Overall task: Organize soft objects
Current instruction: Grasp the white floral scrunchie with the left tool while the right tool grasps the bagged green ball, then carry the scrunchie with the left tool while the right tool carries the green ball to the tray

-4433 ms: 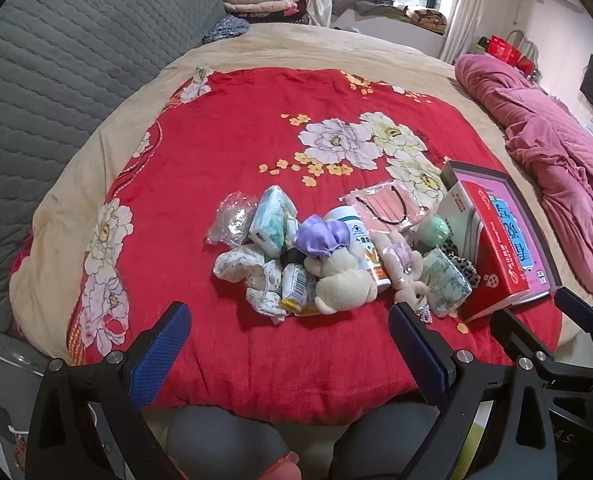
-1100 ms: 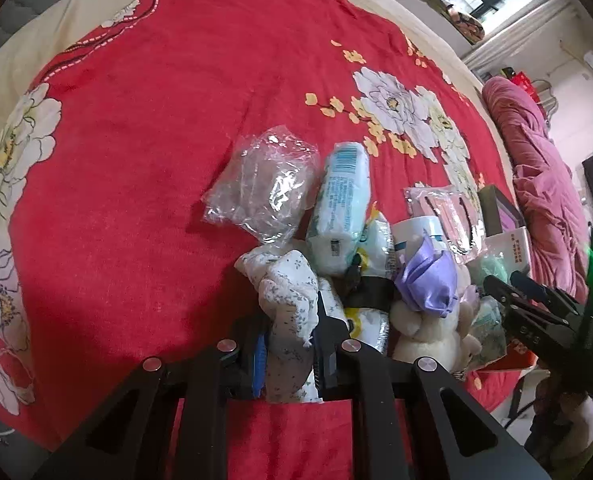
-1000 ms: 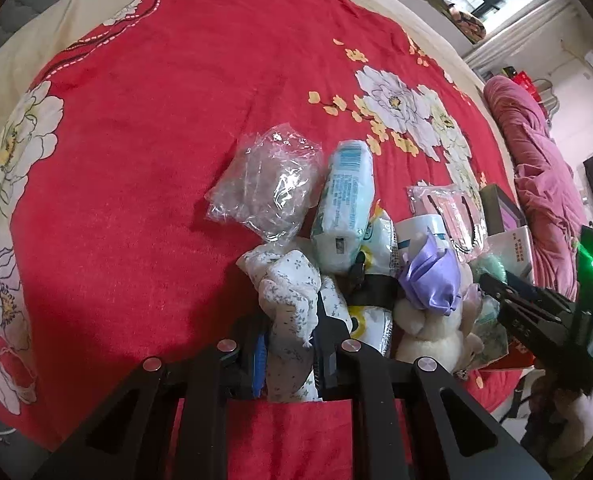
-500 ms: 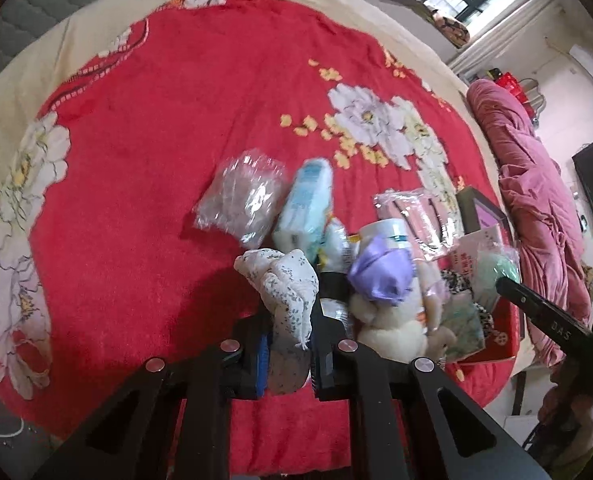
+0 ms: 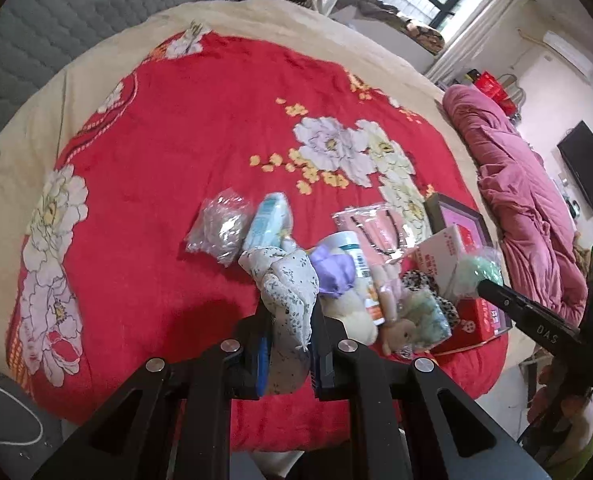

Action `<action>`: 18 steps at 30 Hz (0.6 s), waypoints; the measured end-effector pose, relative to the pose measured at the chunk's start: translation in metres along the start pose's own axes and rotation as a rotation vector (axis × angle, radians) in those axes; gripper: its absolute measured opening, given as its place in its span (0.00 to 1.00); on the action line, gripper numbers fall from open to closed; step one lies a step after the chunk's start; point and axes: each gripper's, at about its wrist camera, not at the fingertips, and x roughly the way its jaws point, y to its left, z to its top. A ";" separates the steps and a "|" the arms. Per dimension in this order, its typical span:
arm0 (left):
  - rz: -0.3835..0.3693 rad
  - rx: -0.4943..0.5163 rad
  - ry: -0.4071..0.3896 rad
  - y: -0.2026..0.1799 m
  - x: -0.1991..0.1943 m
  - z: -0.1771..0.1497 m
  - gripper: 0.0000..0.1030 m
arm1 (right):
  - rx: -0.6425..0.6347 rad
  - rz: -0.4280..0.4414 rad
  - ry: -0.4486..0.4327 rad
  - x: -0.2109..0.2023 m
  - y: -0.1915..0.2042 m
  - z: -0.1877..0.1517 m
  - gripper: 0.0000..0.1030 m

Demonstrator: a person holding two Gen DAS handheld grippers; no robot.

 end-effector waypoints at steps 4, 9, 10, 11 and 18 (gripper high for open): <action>-0.017 0.044 -0.019 -0.021 -0.012 0.001 0.15 | 0.012 0.007 -0.036 -0.018 -0.007 -0.001 0.30; -0.045 0.109 -0.041 -0.056 -0.023 0.002 0.15 | 0.041 0.008 -0.074 -0.040 -0.025 -0.004 0.30; -0.051 0.120 -0.043 -0.063 -0.024 0.002 0.15 | 0.046 0.006 -0.078 -0.044 -0.028 -0.005 0.30; -0.056 0.134 -0.047 -0.070 -0.026 0.002 0.15 | 0.052 0.004 -0.085 -0.048 -0.032 -0.006 0.30; -0.087 0.204 -0.051 -0.129 -0.024 0.008 0.15 | 0.097 -0.012 -0.136 -0.073 -0.066 -0.009 0.30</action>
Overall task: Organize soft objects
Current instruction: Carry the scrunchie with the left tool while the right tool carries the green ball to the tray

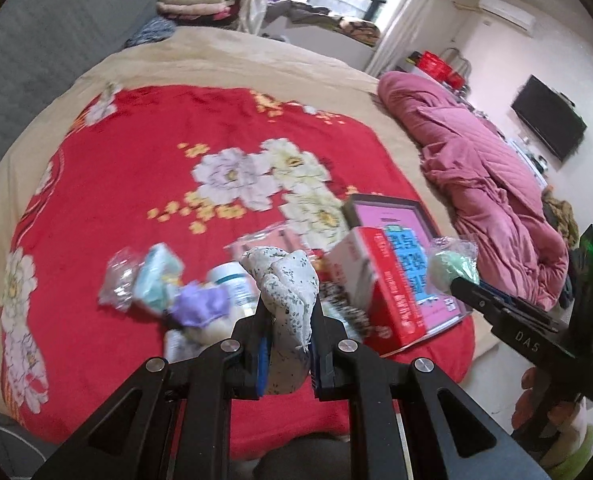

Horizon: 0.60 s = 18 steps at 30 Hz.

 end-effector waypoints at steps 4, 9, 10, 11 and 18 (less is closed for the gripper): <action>-0.033 0.040 0.002 -0.036 0.008 0.009 0.15 | 0.032 -0.012 -0.023 -0.012 -0.024 0.002 0.30; -0.070 0.099 0.016 -0.083 0.022 0.018 0.15 | 0.063 -0.041 -0.042 -0.019 -0.058 0.003 0.30; -0.077 0.114 0.019 -0.091 0.025 0.019 0.15 | 0.073 -0.051 -0.042 -0.020 -0.067 0.003 0.30; -0.081 0.126 0.024 -0.101 0.029 0.020 0.15 | 0.081 -0.055 -0.042 -0.021 -0.074 0.002 0.30; -0.117 0.202 0.095 -0.159 0.070 0.021 0.15 | 0.127 -0.099 -0.019 -0.017 -0.126 -0.001 0.30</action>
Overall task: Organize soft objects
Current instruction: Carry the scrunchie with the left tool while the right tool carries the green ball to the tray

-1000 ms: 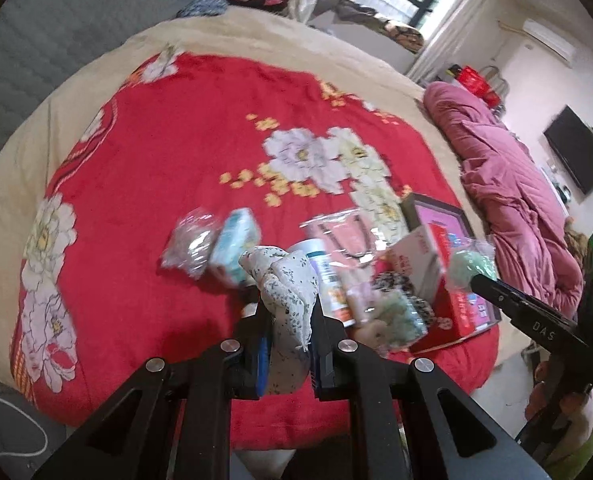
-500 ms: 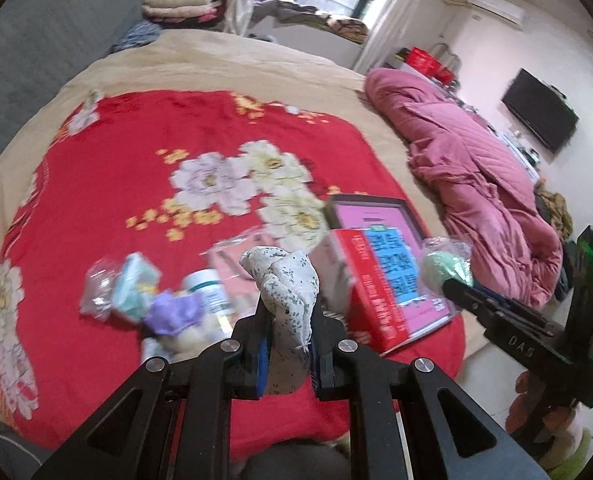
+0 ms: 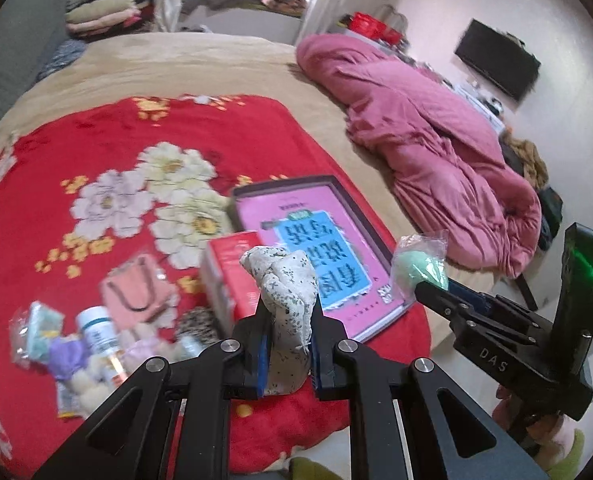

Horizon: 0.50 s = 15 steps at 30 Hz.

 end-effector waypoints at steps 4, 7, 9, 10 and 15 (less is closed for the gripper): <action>-0.011 0.020 0.052 -0.021 0.032 0.005 0.15 | -0.006 -0.021 0.031 0.012 -0.019 0.002 0.30; 0.000 0.057 0.091 -0.038 0.060 0.007 0.15 | -0.026 -0.021 0.056 0.022 -0.029 0.003 0.30; 0.012 0.074 0.121 -0.046 0.080 0.006 0.15 | -0.045 -0.028 0.069 0.029 -0.032 0.005 0.30; 0.017 0.079 0.132 -0.048 0.088 0.006 0.15 | -0.059 -0.027 0.076 0.034 -0.034 0.005 0.30; 0.047 0.093 0.188 -0.058 0.133 0.004 0.15 | -0.100 -0.037 0.118 0.063 -0.045 0.006 0.30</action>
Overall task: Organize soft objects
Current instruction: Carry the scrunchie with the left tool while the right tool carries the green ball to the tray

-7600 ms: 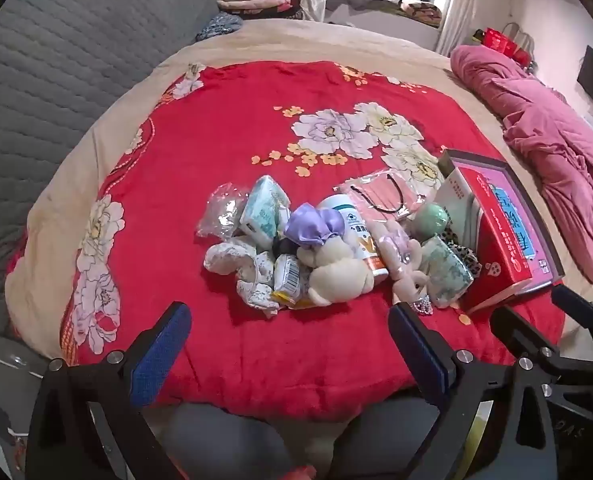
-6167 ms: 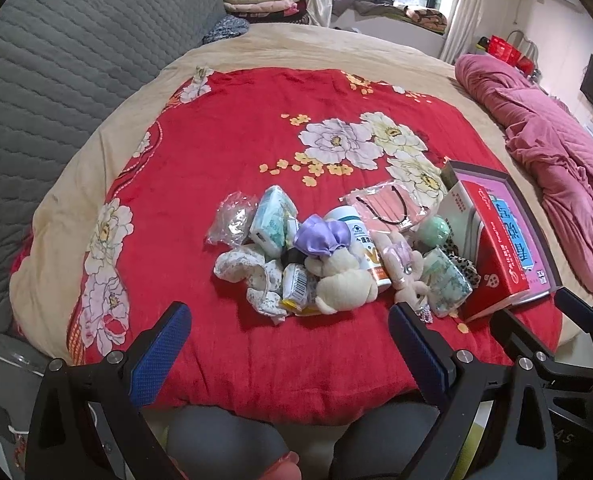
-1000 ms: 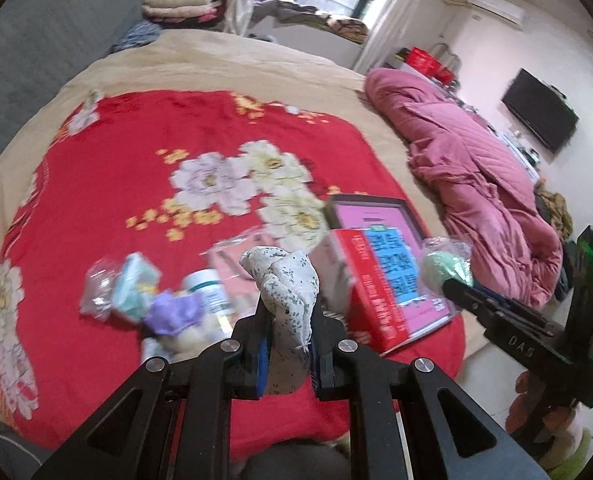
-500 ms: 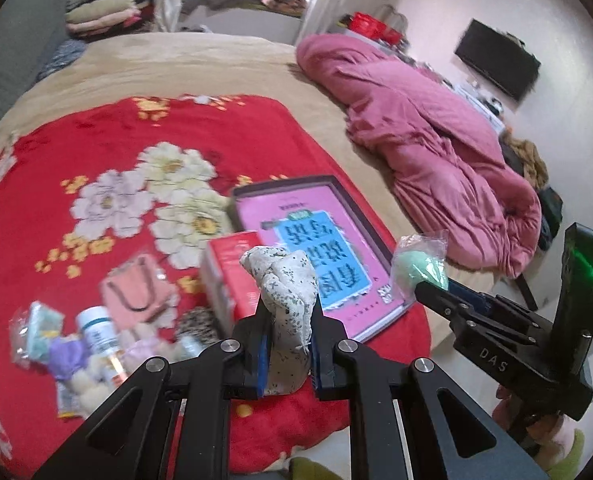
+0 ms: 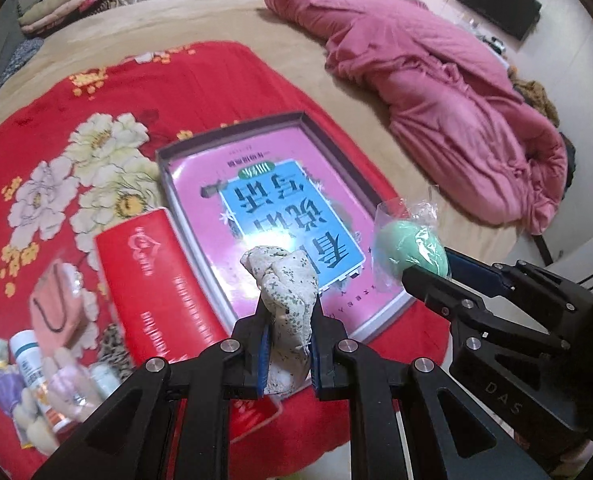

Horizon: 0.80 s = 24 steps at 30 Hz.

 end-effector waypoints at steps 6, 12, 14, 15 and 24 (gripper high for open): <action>-0.036 -0.022 0.070 -0.006 0.035 0.003 0.15 | 0.027 -0.023 0.047 0.035 -0.024 -0.003 0.30; -0.026 -0.017 0.116 -0.009 0.058 0.000 0.15 | 0.048 -0.076 0.100 0.065 -0.041 -0.012 0.31; -0.031 -0.022 0.128 -0.009 0.062 0.000 0.15 | 0.054 -0.091 0.119 0.072 -0.044 -0.017 0.31; -0.028 -0.017 0.132 -0.010 0.065 -0.001 0.15 | 0.054 -0.101 0.124 0.074 -0.045 -0.018 0.32; -0.026 -0.006 0.153 -0.015 0.076 0.001 0.15 | 0.092 -0.077 0.106 0.073 -0.054 -0.027 0.36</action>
